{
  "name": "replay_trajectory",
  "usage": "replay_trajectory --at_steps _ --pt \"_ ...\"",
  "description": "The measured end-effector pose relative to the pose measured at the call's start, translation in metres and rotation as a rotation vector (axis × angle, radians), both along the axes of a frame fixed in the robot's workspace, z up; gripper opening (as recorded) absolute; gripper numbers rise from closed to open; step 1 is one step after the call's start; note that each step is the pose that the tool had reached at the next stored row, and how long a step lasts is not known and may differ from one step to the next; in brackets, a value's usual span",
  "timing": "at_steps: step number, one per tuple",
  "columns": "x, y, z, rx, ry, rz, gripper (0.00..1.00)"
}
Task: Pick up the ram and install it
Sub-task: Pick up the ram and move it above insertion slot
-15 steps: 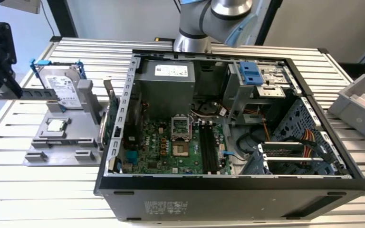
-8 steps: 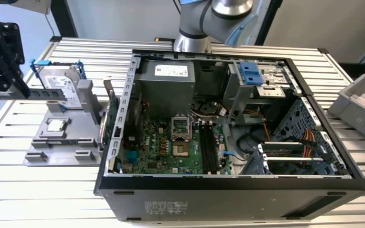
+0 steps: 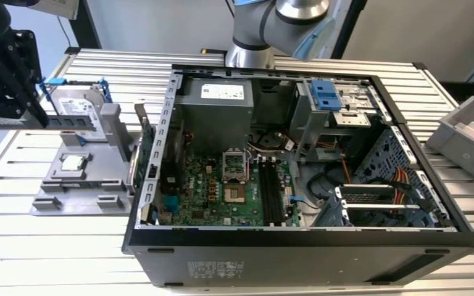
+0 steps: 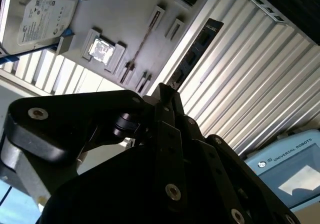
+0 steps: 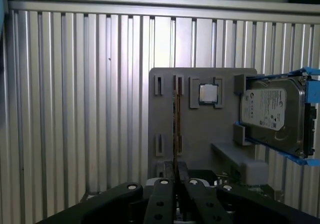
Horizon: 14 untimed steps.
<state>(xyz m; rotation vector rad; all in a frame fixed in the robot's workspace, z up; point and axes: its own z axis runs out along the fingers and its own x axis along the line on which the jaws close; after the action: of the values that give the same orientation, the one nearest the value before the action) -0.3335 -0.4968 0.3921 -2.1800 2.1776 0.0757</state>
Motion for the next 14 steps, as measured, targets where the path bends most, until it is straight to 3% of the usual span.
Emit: replay_trajectory --at_steps 14 --pt "0.0255 0.0 0.0 0.0 0.0001 0.0 0.0"
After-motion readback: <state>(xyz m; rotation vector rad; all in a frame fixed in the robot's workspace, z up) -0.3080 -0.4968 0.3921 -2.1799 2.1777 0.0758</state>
